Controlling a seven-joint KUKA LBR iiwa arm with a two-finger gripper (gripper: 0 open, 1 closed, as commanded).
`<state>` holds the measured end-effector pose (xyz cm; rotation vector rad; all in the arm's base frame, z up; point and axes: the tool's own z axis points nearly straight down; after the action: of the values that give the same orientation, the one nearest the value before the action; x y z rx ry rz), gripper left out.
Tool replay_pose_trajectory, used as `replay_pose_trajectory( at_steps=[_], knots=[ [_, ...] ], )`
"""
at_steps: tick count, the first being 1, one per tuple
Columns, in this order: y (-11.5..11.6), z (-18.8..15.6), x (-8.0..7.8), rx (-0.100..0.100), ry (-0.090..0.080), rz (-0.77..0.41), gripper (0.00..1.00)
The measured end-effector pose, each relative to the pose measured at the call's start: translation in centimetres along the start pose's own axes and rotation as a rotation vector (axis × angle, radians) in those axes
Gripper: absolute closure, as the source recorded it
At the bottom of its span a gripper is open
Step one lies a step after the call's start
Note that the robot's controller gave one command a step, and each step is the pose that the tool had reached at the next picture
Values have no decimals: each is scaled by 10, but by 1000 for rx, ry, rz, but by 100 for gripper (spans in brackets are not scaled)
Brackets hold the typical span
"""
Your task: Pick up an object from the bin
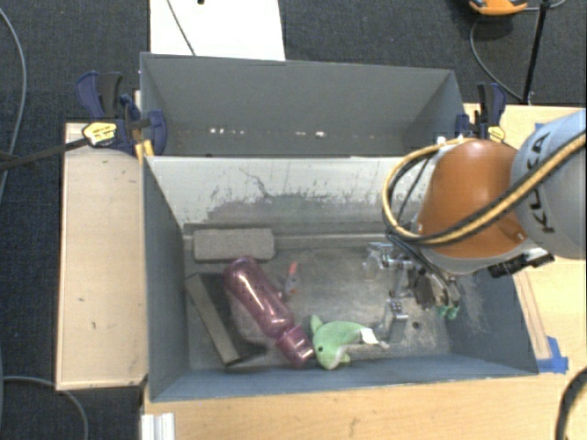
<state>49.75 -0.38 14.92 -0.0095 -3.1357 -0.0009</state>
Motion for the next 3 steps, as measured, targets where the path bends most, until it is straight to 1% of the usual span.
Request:
replay_pose_trajectory(
  at_steps=[1, 2, 3],
  knots=[
    [0, -4, -2, 0, -8, 0, 0],
    [6, 40, 8, 0, -13, -6, 0],
    [11, 79, 10, -1, -9, 14, 100]
  ],
)
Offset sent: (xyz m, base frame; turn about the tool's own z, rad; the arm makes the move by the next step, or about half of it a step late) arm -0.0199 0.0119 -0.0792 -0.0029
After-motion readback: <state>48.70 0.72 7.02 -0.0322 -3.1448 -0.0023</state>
